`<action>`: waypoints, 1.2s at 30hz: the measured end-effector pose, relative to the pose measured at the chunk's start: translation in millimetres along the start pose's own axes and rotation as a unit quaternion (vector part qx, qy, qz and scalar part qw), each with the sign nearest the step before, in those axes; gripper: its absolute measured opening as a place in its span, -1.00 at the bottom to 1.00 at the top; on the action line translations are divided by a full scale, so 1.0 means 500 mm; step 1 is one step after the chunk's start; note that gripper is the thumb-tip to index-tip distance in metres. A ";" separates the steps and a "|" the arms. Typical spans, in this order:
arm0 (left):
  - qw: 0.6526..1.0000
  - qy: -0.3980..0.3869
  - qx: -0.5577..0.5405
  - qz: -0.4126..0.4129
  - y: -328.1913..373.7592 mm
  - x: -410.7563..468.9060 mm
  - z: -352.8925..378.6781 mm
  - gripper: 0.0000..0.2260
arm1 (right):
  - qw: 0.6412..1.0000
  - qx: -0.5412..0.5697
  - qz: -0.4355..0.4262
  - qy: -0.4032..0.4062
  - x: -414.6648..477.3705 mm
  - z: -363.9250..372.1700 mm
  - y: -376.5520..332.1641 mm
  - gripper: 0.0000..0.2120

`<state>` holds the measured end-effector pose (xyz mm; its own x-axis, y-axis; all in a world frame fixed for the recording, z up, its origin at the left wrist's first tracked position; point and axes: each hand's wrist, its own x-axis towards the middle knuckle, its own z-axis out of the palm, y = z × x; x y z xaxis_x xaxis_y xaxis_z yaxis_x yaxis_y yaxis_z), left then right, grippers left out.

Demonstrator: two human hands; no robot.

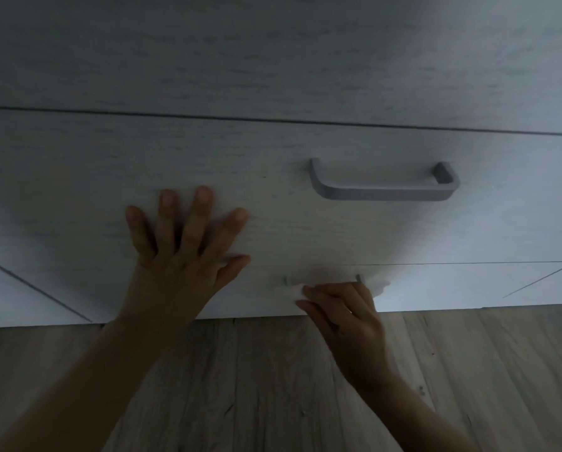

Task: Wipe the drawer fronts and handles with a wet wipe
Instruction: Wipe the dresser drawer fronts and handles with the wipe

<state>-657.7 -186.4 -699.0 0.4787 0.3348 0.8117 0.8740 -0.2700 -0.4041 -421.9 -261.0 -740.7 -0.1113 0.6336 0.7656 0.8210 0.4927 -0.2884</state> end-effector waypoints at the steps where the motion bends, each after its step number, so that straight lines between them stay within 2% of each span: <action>1: 1.000 -0.002 -0.002 0.000 -0.001 0.000 -0.001 -0.29 | 1.000 -0.003 -0.002 0.003 0.000 -0.002 0.002 -0.81; 7: 1.000 -0.001 -0.010 -0.002 0.001 -0.005 0.000 -0.30 | 1.000 0.002 -0.008 0.011 0.004 0.027 -0.023 -0.75; 16: 1.000 0.003 -0.012 -0.001 0.001 -0.002 0.000 -0.31 | 1.000 -0.002 0.014 -0.007 -0.007 -0.002 0.003 -0.81; 28: 1.000 0.005 -0.008 0.000 0.001 -0.004 -0.001 -0.31 | 1.000 0.009 0.006 -0.009 0.008 0.040 -0.038 -0.77; 36: 1.000 0.009 -0.006 0.001 0.001 -0.007 0.003 -0.31 | 0.999 0.029 -0.022 -0.022 0.007 0.016 -0.024 -0.85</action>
<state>-658.8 -186.3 -702.9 0.4781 0.3190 0.8183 0.8724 -0.2805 -0.4003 -436.9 -259.9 -739.3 -0.1727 0.6353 0.7527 0.7814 0.5536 -0.2880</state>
